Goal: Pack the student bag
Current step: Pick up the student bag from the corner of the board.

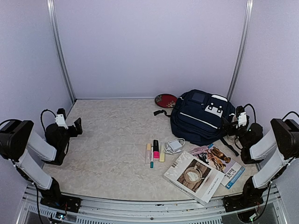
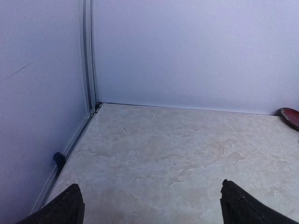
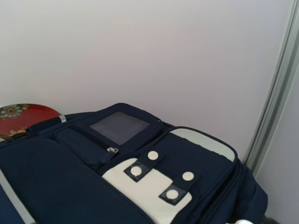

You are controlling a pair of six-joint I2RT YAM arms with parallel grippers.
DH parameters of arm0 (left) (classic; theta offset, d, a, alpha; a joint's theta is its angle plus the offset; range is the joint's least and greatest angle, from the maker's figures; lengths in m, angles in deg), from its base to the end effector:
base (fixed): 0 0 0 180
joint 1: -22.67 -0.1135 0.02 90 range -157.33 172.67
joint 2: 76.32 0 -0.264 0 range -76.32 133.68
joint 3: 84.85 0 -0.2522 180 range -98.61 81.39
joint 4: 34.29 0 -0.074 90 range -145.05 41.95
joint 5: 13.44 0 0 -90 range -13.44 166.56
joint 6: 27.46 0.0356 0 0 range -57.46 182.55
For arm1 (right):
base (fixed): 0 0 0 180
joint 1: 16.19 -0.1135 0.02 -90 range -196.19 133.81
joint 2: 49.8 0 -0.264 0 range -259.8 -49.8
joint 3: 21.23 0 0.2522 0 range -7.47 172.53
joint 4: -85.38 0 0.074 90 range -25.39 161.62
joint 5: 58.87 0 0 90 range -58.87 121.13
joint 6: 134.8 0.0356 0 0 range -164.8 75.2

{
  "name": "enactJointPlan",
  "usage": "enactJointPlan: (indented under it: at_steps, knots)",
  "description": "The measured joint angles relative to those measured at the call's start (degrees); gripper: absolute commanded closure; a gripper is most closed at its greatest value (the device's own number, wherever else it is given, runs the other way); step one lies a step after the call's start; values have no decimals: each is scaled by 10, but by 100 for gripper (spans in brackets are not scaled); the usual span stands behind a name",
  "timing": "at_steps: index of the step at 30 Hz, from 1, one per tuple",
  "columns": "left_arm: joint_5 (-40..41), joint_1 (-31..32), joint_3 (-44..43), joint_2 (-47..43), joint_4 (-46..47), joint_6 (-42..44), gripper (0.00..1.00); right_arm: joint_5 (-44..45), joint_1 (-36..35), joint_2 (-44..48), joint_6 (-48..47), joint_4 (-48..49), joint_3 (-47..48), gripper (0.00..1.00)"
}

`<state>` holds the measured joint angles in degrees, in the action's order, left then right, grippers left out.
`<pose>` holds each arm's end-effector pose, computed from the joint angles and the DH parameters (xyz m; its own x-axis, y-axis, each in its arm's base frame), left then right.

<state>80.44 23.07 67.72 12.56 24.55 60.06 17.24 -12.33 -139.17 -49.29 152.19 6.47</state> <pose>0.2448 0.0007 0.1509 -0.0429 -0.0429 -0.9982 -0.0625 0.9972 -0.0401 0.2449 -0.0080 0.1652 0.1027 -0.0831 -0.9912 -0.1657 0.9812 -0.0994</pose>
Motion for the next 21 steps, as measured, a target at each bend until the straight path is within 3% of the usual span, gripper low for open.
enactJointPlan:
  at_steps: [9,12,17,21]
  knots:
    - [-4,0,0,0,-2,1,1,0,0,0,0,0,0,0]
    - [-9,0,-20,-12,-45,4,1,2,0,11,1,-16,1,0]
    - [54,38,-44,-80,-108,19,1,4,-2,144,31,-229,57,2]
    - [128,156,-78,-123,-149,68,1,-4,-28,201,57,-417,203,3]
